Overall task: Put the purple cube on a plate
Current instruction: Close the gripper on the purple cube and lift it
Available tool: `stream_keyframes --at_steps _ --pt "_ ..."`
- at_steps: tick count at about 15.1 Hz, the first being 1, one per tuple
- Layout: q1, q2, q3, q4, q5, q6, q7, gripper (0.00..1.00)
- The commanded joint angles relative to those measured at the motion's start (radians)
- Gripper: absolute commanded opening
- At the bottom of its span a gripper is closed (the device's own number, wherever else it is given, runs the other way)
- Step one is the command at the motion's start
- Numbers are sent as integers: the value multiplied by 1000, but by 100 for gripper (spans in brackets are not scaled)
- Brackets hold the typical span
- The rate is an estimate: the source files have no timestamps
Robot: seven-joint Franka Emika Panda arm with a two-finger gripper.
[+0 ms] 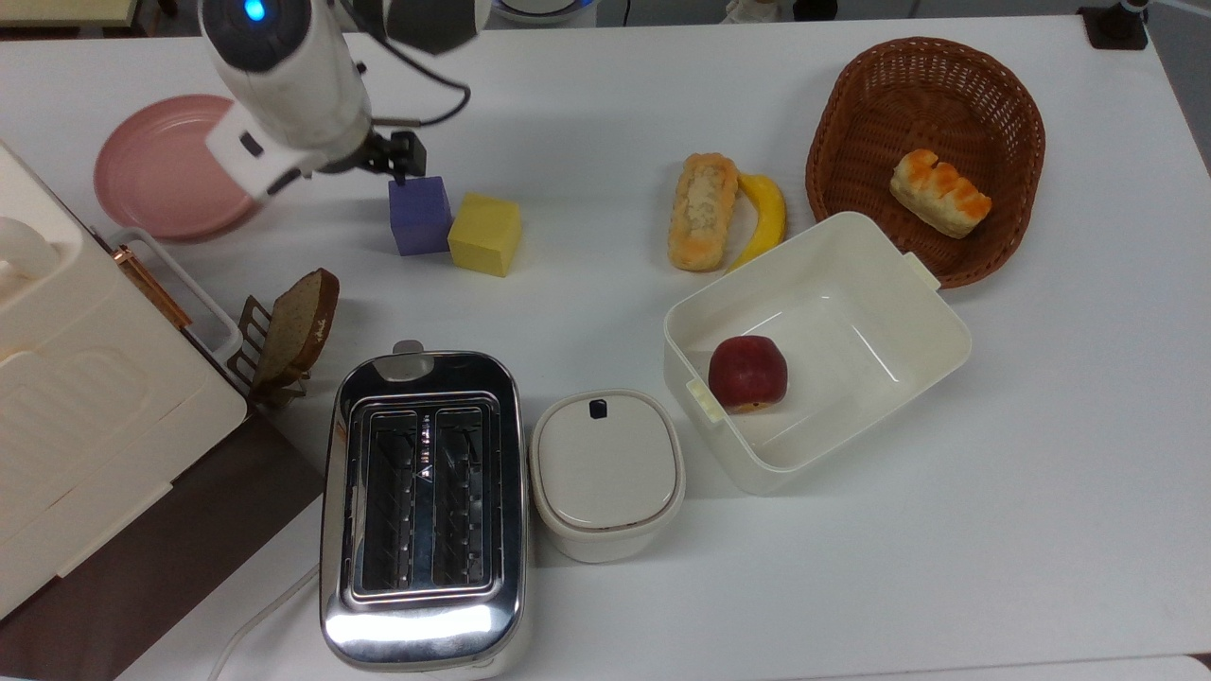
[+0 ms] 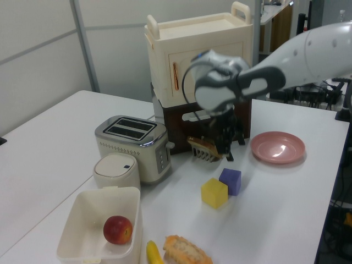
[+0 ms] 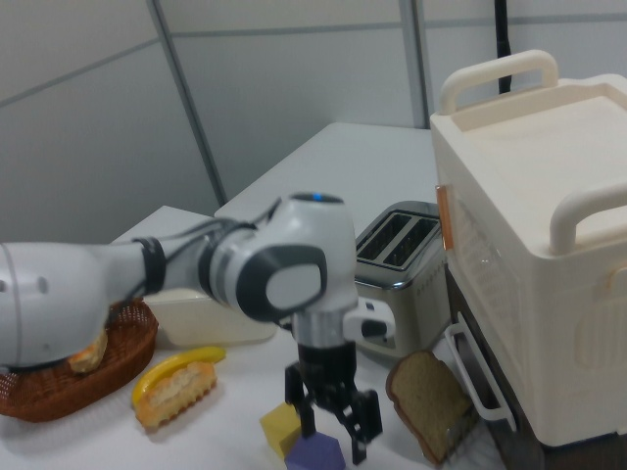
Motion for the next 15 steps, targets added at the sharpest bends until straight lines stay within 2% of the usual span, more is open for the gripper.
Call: stream_keyframes --at_steps 1,4,12,15 --pt "7 45 -13 -53 -22 105 -19 100" --pt "33 50 -13 -60 -20 97 -17 100" --pt "43 -6 -2 -50 -8 13 -22 100" --pt "89 -6 0 -50 0 -28 -25 100"
